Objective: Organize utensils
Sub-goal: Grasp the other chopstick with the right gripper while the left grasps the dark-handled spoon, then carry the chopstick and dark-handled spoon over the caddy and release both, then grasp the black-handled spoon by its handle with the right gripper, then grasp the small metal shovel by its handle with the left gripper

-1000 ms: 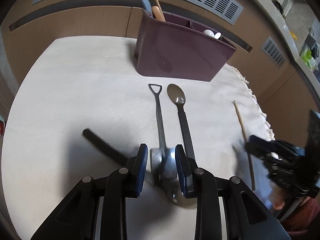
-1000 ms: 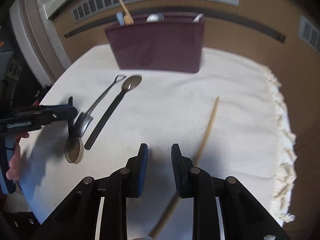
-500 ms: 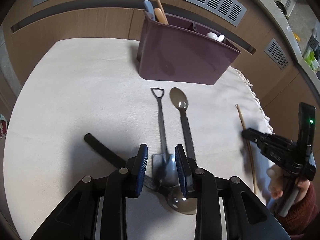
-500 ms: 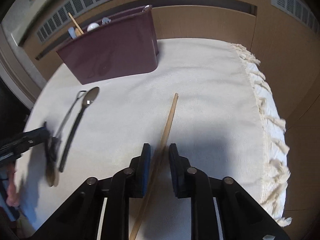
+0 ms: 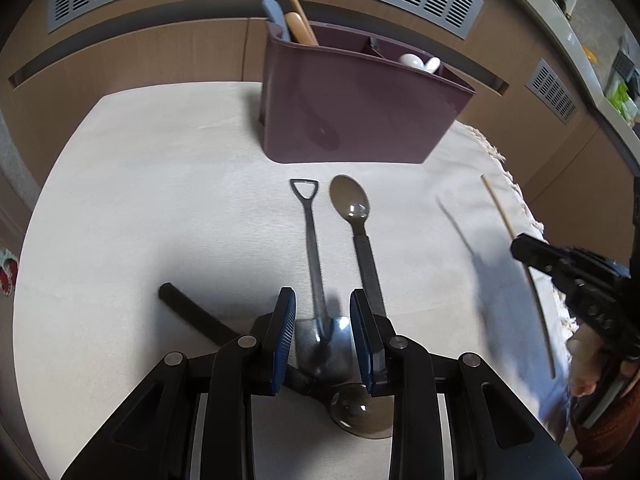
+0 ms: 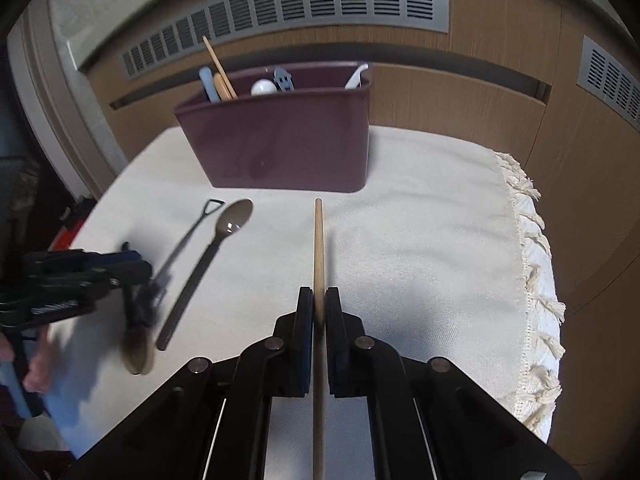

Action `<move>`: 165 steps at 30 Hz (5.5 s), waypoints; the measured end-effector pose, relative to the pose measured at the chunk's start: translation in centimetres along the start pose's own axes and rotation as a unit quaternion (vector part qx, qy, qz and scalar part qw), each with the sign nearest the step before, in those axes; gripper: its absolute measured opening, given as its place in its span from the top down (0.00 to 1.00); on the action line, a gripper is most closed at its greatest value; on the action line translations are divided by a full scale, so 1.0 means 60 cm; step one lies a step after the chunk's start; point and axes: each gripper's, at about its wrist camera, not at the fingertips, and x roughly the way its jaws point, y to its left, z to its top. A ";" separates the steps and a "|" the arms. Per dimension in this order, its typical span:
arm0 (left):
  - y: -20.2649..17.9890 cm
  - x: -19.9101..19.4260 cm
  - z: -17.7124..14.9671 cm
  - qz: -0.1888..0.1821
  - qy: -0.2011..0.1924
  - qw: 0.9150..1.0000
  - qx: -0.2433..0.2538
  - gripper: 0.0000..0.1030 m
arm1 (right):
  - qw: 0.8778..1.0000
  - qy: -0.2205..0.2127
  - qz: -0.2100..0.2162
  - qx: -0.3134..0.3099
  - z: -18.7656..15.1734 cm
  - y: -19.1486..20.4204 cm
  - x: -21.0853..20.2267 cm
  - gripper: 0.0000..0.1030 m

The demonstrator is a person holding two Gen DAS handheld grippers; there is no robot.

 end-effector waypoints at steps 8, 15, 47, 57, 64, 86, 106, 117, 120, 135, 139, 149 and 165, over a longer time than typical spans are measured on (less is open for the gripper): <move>0.031 -0.012 -0.010 -0.025 -0.005 0.999 -0.036 0.72 | 0.999 -0.003 0.030 0.016 -0.001 -0.011 -0.007 0.95; -0.038 0.029 0.033 -0.043 0.008 0.999 0.001 0.72 | 0.999 -0.003 0.034 0.030 -0.014 -0.015 0.002 0.95; -0.077 0.057 0.099 -0.022 -0.024 0.999 0.028 0.68 | 0.995 -0.043 0.056 0.067 -0.016 -0.071 -0.027 0.95; -0.063 -0.100 0.058 -0.072 -0.141 0.987 -0.007 0.68 | 0.989 -0.077 0.082 0.091 -0.003 -0.088 -0.055 0.95; -0.068 -0.263 0.146 -0.116 -0.270 0.956 0.007 0.68 | 0.976 -0.207 0.055 0.033 0.090 -0.049 -0.161 0.95; 0.020 -0.056 0.296 -0.045 -0.405 0.911 -0.059 0.68 | 0.931 -0.359 0.044 0.055 0.332 -0.007 0.028 0.95; 0.025 -0.130 0.197 -0.015 -0.293 0.954 -0.066 0.66 | 0.981 -0.189 -0.034 -0.016 0.187 -0.001 -0.030 0.90; 0.137 -0.105 0.006 0.061 -0.121 0.983 -0.120 0.62 | 0.983 0.008 0.127 -0.132 0.040 0.145 0.031 0.88; 0.159 -0.116 -0.026 0.091 -0.112 0.982 -0.121 0.62 | 0.968 0.042 0.154 -0.191 0.010 0.199 0.049 0.88; 0.153 -0.139 -0.045 0.102 -0.101 0.986 -0.081 0.62 | 0.952 0.077 0.134 -0.266 0.027 0.304 0.138 0.88; 0.148 -0.139 -0.043 0.100 -0.101 0.987 -0.076 0.62 | 0.953 0.078 0.139 -0.256 0.039 0.298 0.147 0.89; 0.125 -0.127 -0.034 0.088 -0.090 0.990 -0.061 0.62 | 0.968 0.045 0.156 -0.190 0.022 0.220 0.076 0.89; 0.018 -0.006 -0.037 -0.036 0.028 0.998 -0.040 0.62 | 0.999 0.028 0.021 -0.032 -0.023 -0.032 0.016 0.87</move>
